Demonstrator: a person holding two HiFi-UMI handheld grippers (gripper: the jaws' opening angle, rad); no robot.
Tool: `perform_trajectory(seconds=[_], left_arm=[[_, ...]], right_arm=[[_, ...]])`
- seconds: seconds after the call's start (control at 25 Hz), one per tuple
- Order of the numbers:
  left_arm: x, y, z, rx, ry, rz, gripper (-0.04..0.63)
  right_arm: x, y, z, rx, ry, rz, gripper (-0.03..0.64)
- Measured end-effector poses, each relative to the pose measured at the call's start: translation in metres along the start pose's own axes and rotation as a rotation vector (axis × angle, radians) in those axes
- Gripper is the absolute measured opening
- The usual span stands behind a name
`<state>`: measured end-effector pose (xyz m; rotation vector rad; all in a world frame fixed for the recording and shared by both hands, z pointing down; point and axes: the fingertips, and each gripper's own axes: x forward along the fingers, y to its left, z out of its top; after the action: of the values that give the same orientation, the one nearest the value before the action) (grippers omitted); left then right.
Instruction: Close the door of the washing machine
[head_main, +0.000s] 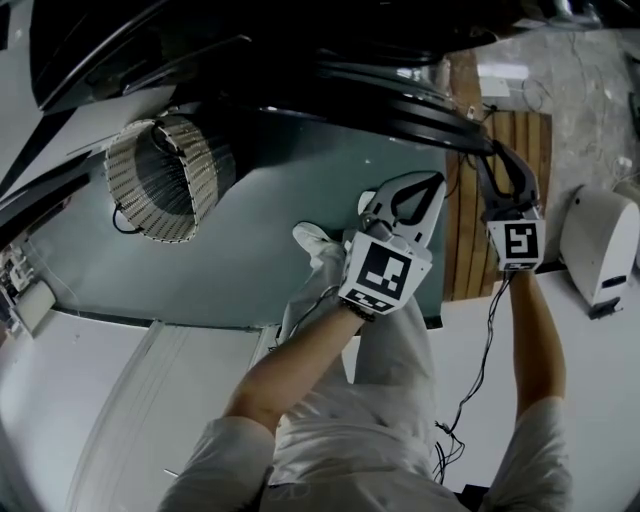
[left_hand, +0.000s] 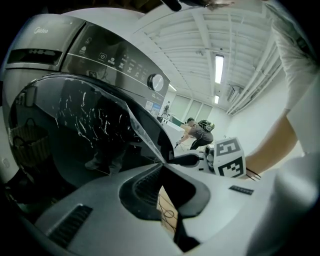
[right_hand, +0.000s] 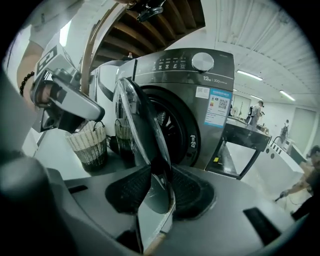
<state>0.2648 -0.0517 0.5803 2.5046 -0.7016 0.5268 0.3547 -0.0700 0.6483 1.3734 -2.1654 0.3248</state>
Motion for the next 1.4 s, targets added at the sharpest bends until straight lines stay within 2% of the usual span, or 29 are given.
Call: perform_trajectory(seconds=[0.16,0.6,1.2,1.4], left_arm=[[0.01,0.008,0.014,0.019,-0.022,-0.003,0.002],[0.021,0.029,0.028,0.032,-0.047,0.029,0.002],[0.045,0.046,0.06,0.07,-0.112,0.038,0.002],[0.049,0.055,0.071,0.08,-0.127,0.044,0.002]], right_arm=[[0.014,-0.019,0.006,-0.015,0.005,-0.027,0.132],[0.039,-0.048,0.02,-0.065,0.0,-0.026,0.132],[0.07,-0.082,0.039,-0.037,-0.033,-0.114,0.13],[0.079,-0.091,0.044,0.005,-0.041,-0.158,0.129]])
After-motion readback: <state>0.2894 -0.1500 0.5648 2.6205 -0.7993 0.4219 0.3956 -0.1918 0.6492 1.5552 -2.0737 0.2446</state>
